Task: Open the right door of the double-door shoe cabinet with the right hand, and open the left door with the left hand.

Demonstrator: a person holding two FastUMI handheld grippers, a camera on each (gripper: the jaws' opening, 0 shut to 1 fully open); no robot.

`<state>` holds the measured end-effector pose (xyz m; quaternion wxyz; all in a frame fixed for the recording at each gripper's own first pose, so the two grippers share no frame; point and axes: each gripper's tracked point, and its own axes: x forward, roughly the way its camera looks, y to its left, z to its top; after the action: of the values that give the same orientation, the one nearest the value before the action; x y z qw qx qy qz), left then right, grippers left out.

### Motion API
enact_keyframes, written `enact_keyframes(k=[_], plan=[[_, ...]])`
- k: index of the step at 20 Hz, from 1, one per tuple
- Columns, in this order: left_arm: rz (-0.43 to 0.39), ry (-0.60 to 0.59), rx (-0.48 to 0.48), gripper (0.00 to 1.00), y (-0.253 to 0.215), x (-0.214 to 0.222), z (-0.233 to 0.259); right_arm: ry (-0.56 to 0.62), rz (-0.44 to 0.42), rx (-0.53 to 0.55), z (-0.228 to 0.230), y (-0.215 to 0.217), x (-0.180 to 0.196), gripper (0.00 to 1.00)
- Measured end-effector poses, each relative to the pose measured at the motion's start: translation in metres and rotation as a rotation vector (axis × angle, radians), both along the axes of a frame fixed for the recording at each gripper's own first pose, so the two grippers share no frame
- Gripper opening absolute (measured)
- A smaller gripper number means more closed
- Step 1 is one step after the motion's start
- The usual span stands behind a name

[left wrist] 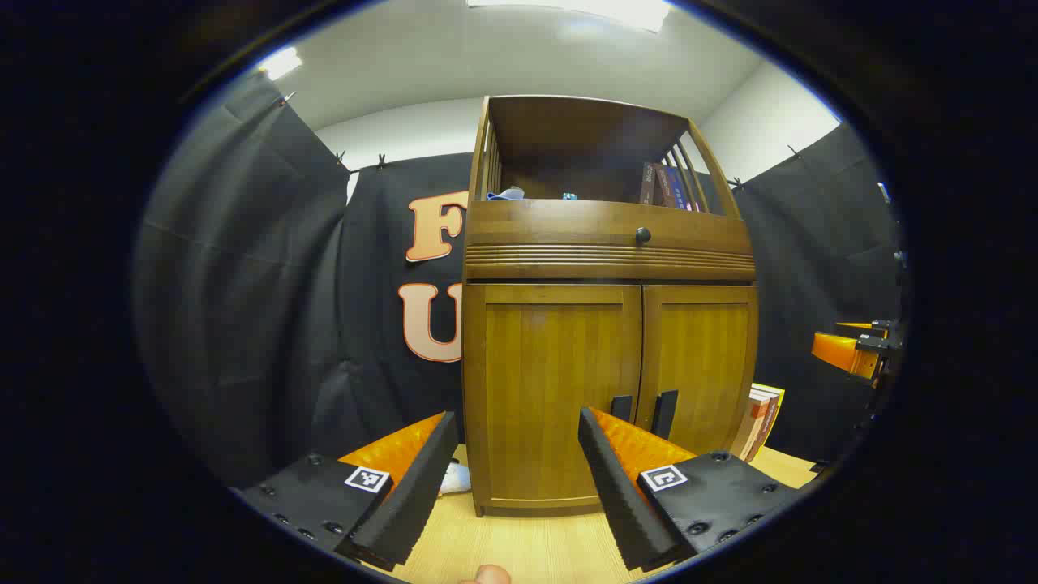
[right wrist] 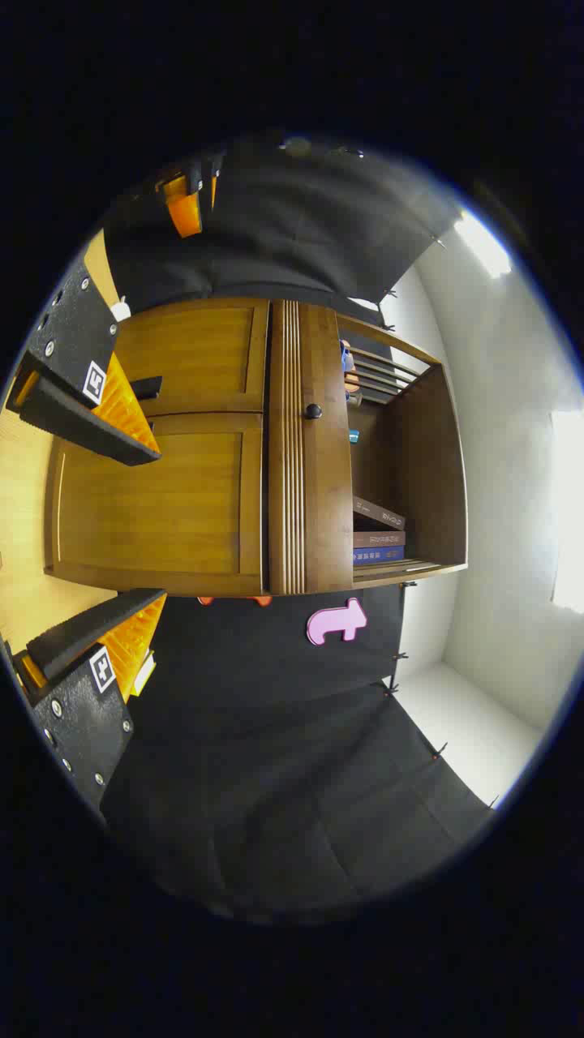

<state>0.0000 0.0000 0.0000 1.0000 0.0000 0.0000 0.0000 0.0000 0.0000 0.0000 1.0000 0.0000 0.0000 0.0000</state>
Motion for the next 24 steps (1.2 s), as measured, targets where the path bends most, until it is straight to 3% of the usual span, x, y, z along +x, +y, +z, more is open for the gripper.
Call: enact_keyframes(k=[1, 6, 9, 10, 11, 15, 17, 24], plan=[[0.000, 0.002, -0.003, 0.93, 0.000, 0.002, -0.002, -0.002, -0.024, -0.035, -0.003, -0.013, 0.001, 0.92], [-0.001, -0.016, -0.029, 0.93, 0.002, 0.010, 0.000, -0.009, -0.035, -0.082, -0.007, -0.018, 0.000, 0.98], [-0.004, -0.029, -0.018, 0.93, -0.002, 0.014, 0.001, -0.010, -0.027, -0.073, -0.008, -0.017, 0.000, 0.89], [-0.007, -0.028, -0.017, 0.93, -0.005, 0.014, 0.000, -0.006, -0.024, -0.069, -0.010, -0.017, 0.000, 0.94], [-0.009, -0.027, -0.015, 0.93, -0.006, 0.014, 0.001, -0.003, -0.024, -0.070, -0.010, -0.018, 0.000, 0.89], [-0.012, -0.036, 0.002, 0.93, -0.008, 0.016, 0.002, 0.008, -0.024, -0.066, -0.013, -0.014, 0.004, 0.98], [-0.030, -0.020, -0.013, 0.93, -0.013, 0.016, -0.003, 0.017, -0.015, -0.058, -0.021, -0.007, 0.008, 0.94], [-0.042, -0.007, -0.022, 0.93, -0.001, 0.009, -0.009, 0.066, -0.003, -0.028, -0.056, 0.024, 0.034, 0.94]])
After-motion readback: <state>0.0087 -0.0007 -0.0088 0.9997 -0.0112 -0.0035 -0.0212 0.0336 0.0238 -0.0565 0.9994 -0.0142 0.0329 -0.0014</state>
